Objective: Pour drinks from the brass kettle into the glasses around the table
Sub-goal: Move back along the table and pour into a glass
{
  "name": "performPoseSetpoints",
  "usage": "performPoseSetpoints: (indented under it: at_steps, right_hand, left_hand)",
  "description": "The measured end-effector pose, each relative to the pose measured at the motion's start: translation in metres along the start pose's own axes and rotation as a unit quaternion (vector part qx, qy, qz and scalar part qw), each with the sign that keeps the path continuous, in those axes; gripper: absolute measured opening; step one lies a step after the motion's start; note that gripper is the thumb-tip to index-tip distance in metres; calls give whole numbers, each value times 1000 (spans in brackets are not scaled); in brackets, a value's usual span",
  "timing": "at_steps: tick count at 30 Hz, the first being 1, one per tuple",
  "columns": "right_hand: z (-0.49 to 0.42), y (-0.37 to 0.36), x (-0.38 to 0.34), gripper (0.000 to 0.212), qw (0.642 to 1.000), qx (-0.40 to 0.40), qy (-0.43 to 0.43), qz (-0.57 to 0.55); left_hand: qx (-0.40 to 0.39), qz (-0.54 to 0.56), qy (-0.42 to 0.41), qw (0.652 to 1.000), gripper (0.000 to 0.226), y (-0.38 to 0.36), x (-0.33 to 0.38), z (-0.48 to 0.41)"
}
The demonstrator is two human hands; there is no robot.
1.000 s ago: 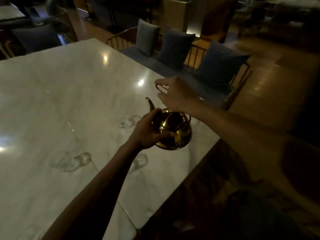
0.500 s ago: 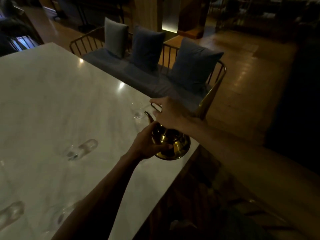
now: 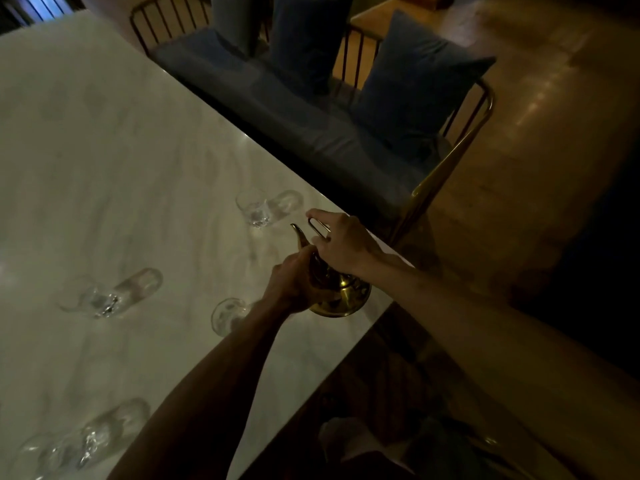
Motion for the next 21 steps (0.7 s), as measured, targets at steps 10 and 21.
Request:
performPoseSetpoints:
  at_steps: [10, 21]
  right_hand:
    - [-18, -17, 5, 54, 999, -22, 31, 11]
    - [-18, -24, 7, 61, 997, -11, 53, 51]
  left_hand:
    - [5, 8, 39, 999, 86, -9, -20, -13]
    - [-12, 28, 45, 998, 91, -13, -27, -11]
Point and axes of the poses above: each hand's wrist, its own z-axis away from the middle knuckle, its own y-axis out of the back of the hand, x = y × z, the point moved 9 cm from there along -z, towards the middle knuckle, and after that the axes turned 11 degrees about -y, right-handed, at the moved point
